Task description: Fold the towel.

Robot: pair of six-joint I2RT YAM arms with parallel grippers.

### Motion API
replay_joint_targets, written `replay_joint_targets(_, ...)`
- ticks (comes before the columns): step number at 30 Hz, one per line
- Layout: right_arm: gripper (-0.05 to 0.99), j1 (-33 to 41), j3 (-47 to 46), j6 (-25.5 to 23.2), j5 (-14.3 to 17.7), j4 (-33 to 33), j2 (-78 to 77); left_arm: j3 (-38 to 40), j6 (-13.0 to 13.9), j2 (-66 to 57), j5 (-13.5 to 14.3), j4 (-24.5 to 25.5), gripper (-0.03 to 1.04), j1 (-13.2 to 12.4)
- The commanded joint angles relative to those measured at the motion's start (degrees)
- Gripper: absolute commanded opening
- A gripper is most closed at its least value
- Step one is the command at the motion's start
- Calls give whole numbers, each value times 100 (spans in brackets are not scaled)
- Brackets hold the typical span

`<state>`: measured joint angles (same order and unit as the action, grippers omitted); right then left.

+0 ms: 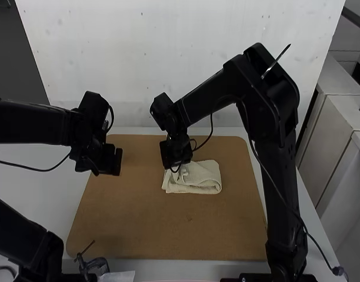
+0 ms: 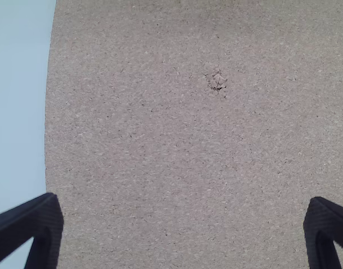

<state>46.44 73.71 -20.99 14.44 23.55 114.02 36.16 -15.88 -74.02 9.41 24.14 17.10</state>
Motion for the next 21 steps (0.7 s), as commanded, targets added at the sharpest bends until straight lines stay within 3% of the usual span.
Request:
replay_joint_targets(1, 47, -126, 240, 8, -2, 0, -899, -4, 67, 63, -53, -32, 96, -58)
replay_joint_targets(7, 46, -381, 179, -1, -73, 88, -1523, -39, 67, 98, -62, -32, 96, -32)
replay_joint_targets(10, 8, -460, -15, 8, -64, 88, -1523, -39, 67, 133, -62, -32, 96, -14)
replay_joint_targets(11, 1, -495, -120, 25, -64, 62, -1505, -39, 67, 142, -62, -32, 96, -5)
replay_joint_targets(21, 2, -460, -604, 166, 59, -17, -644, -136, 67, 98, -62, -138, 96, 4)
